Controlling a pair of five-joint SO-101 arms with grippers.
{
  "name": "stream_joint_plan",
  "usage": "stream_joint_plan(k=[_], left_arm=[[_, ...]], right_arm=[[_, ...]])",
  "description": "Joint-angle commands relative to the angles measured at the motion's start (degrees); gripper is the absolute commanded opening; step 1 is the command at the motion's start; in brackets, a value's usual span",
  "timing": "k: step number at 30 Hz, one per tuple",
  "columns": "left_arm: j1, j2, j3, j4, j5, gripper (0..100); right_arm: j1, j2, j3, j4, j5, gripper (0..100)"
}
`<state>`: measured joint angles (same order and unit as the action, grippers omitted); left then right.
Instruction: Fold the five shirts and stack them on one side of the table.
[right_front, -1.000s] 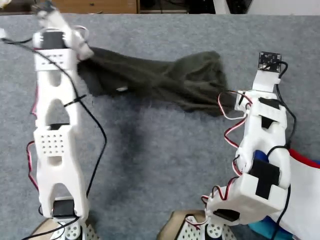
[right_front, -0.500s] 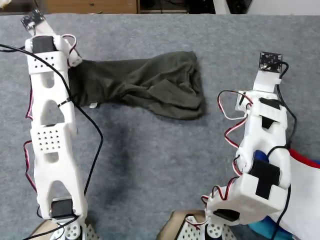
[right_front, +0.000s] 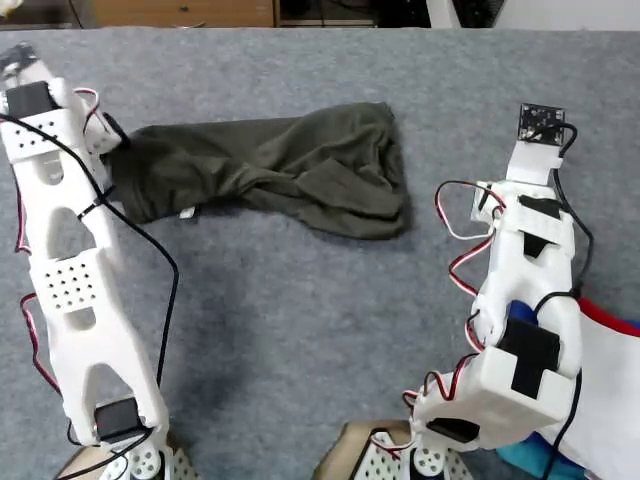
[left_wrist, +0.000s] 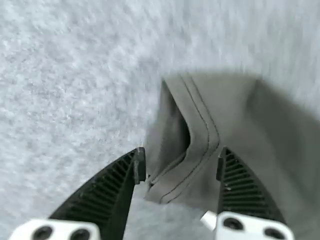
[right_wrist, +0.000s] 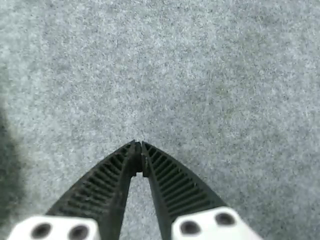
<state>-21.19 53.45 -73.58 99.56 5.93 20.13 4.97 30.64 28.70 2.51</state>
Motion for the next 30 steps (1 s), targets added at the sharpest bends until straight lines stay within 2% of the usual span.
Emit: stream_joint_plan(k=[1, 6, 11, 13, 16, 19, 24, 28, 30], left_arm=[[-1.3, -8.7, 1.1, 1.7, -8.0, 21], [-1.6, -22.0, 13.6, 1.6, -13.8, 22], [1.1, -37.2, 40.4, 1.4, -21.3, 22], [1.1, -42.1, 49.9, -1.3, -21.5, 22], [-4.0, -48.5, 60.1, -11.4, -19.4, 22], [-10.3, -52.6, 63.3, -18.8, -14.9, 22], [-17.2, -55.3, 63.3, -23.1, -9.2, 22], [-19.3, -55.0, 63.0, -22.4, -7.3, 22], [-16.1, -54.9, 63.8, -18.3, -7.6, 22]], right_arm=[[0.2, -0.2, -2.8, -1.3, 0.2, 0.5], [0.2, -0.2, -2.8, -1.3, 0.2, 0.5], [0.2, -0.2, -2.8, -1.3, 0.2, 0.5], [0.2, -0.2, -2.8, -1.3, 0.2, 0.5], [0.2, -0.2, -2.8, -1.3, 0.2, 0.5], [0.2, -0.2, -2.8, -1.3, 0.2, 0.5], [0.2, -0.2, -2.8, -1.3, 0.2, 0.5], [0.2, -0.2, -2.8, -1.3, 0.2, 0.5], [0.2, -0.2, -2.8, -1.3, 0.2, 0.5]])
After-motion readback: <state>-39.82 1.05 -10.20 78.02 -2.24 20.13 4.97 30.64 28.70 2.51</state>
